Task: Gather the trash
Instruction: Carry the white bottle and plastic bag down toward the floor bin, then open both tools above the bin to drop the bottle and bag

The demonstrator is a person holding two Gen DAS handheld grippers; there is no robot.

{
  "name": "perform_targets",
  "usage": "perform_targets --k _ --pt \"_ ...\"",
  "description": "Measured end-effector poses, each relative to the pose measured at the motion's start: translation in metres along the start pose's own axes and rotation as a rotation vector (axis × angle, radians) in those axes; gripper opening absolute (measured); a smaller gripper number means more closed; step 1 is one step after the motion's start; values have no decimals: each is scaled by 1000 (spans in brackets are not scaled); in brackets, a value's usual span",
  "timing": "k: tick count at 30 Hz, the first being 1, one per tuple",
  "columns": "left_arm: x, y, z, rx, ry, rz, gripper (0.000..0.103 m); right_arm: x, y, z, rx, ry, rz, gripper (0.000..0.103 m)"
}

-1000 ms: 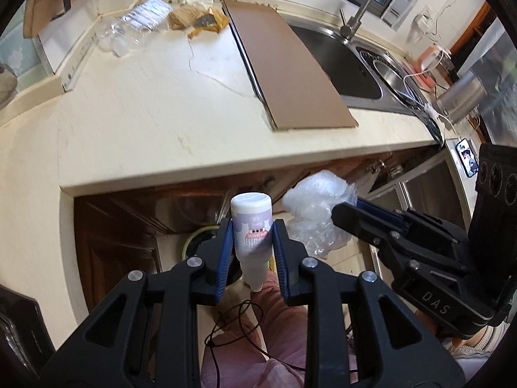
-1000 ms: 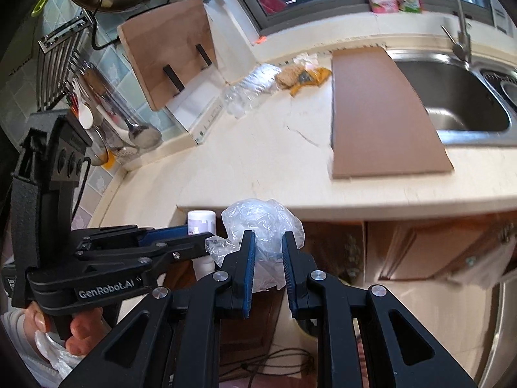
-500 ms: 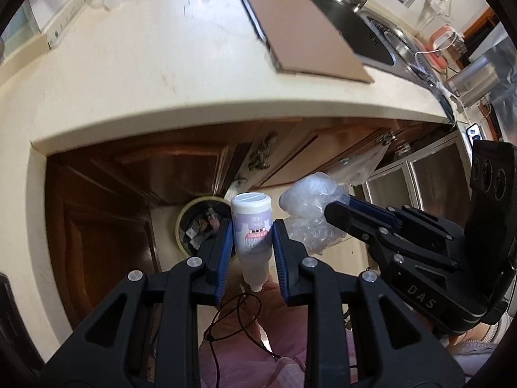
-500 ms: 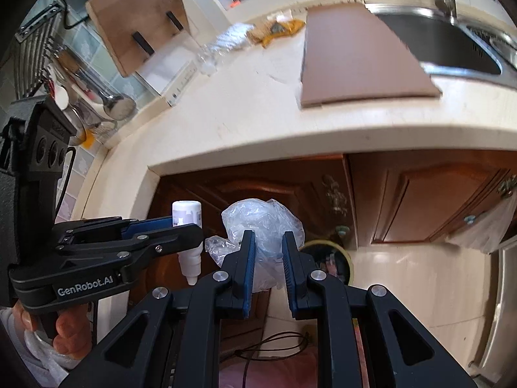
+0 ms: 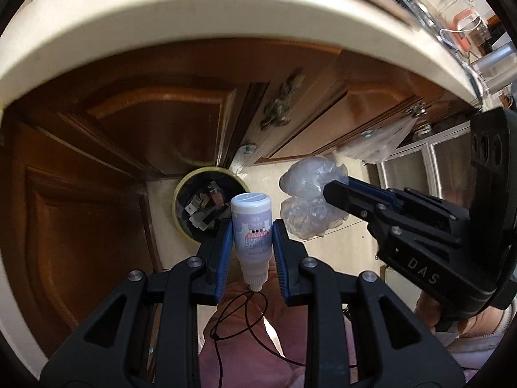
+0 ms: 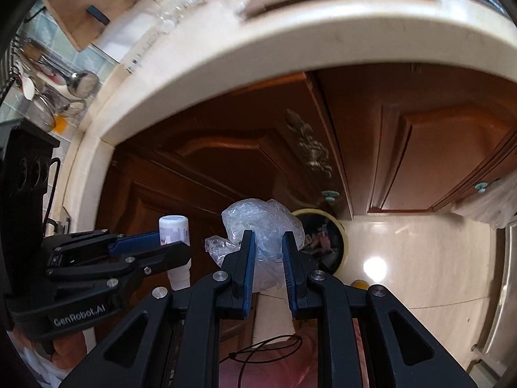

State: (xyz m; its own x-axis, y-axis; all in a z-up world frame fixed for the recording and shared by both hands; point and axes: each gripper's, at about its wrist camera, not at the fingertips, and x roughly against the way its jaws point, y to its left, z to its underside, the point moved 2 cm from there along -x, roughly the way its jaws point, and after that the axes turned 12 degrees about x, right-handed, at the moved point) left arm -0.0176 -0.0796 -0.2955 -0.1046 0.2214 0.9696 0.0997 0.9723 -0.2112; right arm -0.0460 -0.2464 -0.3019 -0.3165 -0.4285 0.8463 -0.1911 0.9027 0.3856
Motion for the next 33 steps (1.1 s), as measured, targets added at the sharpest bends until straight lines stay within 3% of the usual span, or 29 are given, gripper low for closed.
perform_targets --k 12,25,27,29,33 --pt "-108 43 13 92 24 -17 22 -107 -27 34 -31 76 -7 16" --pt "-219 81 -10 109 47 -117 22 -232 -59 59 -38 156 25 18" --pt "-228 82 -14 112 63 -118 27 -243 -60 60 -28 170 31 23" --pt "-232 86 -16 123 75 -121 45 -254 -63 62 -26 190 41 32" --pt "-235 91 -18 133 99 -125 49 -259 -68 66 -50 195 37 41"
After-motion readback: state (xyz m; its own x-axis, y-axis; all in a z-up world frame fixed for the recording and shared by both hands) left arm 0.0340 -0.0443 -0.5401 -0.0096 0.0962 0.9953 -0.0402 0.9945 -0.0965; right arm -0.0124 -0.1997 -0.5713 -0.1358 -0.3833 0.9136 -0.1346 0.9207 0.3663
